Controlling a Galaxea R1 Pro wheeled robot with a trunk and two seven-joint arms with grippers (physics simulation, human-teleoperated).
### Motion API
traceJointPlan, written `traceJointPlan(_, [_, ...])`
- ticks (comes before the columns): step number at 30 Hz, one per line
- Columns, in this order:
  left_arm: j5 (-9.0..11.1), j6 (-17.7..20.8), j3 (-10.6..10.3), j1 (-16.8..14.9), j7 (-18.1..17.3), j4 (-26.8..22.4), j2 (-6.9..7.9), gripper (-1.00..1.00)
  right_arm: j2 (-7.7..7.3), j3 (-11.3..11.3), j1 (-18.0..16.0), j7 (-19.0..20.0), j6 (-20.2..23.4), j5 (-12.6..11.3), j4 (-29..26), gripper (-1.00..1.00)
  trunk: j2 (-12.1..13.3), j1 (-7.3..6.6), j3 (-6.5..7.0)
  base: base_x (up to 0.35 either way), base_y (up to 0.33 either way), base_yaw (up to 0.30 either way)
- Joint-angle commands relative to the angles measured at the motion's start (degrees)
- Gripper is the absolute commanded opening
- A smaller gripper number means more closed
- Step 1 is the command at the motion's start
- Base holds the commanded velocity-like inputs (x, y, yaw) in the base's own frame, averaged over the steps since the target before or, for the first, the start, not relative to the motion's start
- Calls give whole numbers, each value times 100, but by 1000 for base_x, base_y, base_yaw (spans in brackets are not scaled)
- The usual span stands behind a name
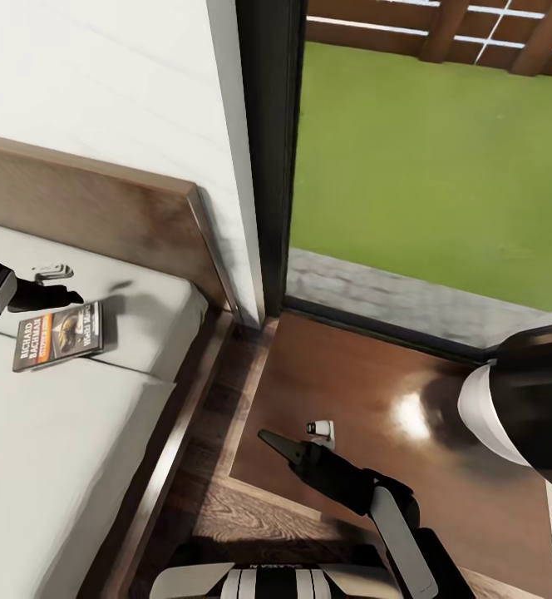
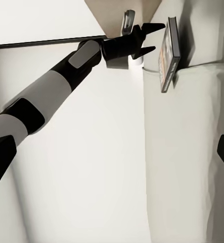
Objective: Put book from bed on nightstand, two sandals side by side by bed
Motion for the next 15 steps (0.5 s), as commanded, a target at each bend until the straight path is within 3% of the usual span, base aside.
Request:
traceJointPlan(1, [-61,4,37,-4,-45,-10,-1,100,1,0,-2,-4,37,-31,1,100,-1,0,-7,0,0,0])
traceJointPlan(15, [-61,-34,37,-4,-45,-11,-1,100,1,-7,-2,10,52,-18,17,100,-1,0,-24,0,0,0])
